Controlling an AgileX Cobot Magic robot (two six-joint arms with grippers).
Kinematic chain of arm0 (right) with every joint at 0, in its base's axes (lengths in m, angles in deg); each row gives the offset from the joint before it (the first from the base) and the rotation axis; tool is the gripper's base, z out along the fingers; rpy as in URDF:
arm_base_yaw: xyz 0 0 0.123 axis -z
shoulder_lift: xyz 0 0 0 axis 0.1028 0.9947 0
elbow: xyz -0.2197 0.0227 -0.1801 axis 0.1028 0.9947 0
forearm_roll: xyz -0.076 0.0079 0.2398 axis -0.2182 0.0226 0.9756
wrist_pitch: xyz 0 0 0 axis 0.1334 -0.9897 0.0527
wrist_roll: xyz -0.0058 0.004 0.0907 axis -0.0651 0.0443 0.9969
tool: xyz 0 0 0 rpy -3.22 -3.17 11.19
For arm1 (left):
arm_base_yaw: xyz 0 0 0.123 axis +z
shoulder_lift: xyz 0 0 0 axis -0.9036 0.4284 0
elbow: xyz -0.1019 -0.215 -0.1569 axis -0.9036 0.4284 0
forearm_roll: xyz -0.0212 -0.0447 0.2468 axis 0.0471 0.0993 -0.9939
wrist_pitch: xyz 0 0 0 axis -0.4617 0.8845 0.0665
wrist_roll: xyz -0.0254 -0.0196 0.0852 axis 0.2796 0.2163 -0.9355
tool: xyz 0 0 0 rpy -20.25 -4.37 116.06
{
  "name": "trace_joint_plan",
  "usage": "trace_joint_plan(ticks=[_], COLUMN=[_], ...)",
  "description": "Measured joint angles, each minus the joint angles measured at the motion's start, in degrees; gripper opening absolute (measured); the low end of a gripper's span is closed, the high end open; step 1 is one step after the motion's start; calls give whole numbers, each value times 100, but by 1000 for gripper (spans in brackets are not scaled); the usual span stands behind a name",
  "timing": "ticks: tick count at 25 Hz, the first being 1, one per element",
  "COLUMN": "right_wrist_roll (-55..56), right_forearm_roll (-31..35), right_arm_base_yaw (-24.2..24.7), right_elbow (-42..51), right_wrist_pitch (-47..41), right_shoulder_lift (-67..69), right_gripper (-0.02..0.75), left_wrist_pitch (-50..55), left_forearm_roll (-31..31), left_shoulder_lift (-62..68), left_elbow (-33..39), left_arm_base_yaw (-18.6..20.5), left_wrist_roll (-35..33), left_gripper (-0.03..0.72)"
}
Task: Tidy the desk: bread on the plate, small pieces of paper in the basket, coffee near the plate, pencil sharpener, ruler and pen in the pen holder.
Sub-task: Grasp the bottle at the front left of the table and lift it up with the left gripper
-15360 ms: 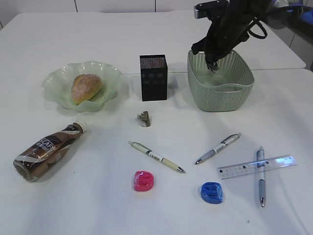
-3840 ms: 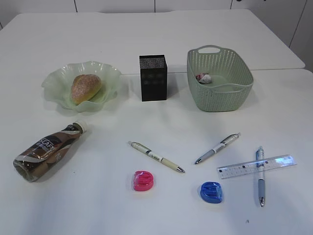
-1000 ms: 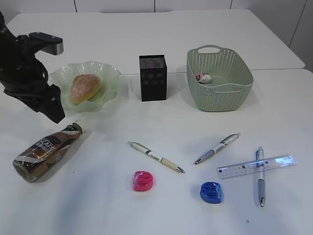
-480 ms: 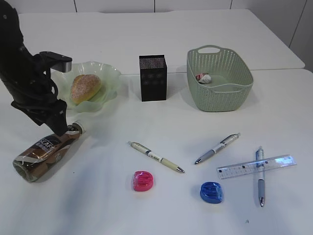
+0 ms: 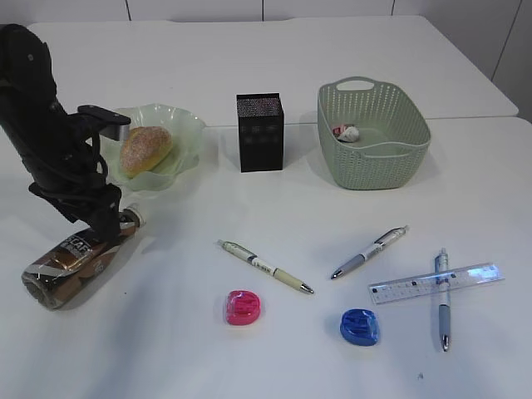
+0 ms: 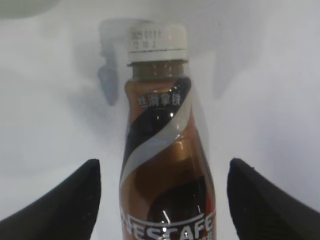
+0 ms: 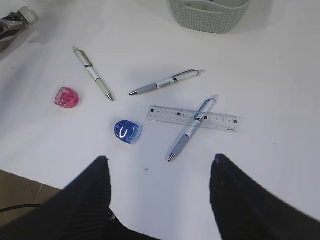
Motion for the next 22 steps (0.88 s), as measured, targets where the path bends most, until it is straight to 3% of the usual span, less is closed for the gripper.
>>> trace_joint_plan(ticks=[22], right_wrist_roll=[0], right_forearm_roll=[0], right_arm_base_yaw=[0], right_elbow=[0], right_wrist_pitch=[0], right_shoulder_lift=[0], right_gripper=[493], left_wrist_pitch=[-180], left_forearm_roll=[0], left_shoulder_lift=[429], left_elbow=[-39], left_arm_base_yaw=[-25], left_wrist_roll=[104], left_gripper=[587])
